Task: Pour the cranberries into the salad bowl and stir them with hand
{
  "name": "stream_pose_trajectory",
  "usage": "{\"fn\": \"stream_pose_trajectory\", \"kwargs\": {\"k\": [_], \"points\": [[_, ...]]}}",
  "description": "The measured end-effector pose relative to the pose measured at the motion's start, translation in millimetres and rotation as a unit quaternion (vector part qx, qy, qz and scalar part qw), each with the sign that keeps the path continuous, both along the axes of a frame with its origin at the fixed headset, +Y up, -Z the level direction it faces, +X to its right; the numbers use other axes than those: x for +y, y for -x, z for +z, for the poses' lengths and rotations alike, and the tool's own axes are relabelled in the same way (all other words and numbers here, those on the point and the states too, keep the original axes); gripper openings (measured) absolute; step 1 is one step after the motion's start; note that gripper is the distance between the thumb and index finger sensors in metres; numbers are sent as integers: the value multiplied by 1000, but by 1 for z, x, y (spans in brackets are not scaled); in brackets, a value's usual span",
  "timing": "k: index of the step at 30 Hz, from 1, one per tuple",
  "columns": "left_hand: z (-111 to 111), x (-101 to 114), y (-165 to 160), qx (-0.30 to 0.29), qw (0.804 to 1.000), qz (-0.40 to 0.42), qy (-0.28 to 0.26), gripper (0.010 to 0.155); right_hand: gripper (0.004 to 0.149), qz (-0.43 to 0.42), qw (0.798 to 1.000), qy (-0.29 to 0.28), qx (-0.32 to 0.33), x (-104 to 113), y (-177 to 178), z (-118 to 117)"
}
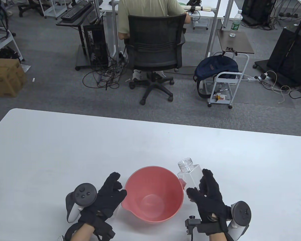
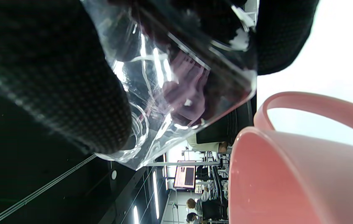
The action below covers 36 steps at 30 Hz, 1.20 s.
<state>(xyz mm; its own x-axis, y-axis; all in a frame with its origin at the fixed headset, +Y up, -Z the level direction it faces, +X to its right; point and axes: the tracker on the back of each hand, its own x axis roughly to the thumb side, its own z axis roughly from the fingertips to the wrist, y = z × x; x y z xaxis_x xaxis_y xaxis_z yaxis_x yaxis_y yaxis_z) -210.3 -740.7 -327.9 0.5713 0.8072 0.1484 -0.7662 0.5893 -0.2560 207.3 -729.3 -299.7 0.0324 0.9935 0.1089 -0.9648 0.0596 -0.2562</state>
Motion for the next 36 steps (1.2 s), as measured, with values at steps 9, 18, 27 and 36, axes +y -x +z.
{"fn": "stream_pose_trajectory", "kwargs": {"k": [9,18,27,36], "points": [[0,-14,-15,-30,999,-17,18,81,83,31,999,-15,7,9,11,5],[-2,-18,-21,-39,999,-12,30,73,92,39,999,-15,28,9,19,2],[-3,-21,-21,-45,998,-4,38,74,91,37,994,-14,101,14,31,0],[-3,-22,-24,-49,998,0,47,72,80,57,992,-11,110,17,34,2]]}}
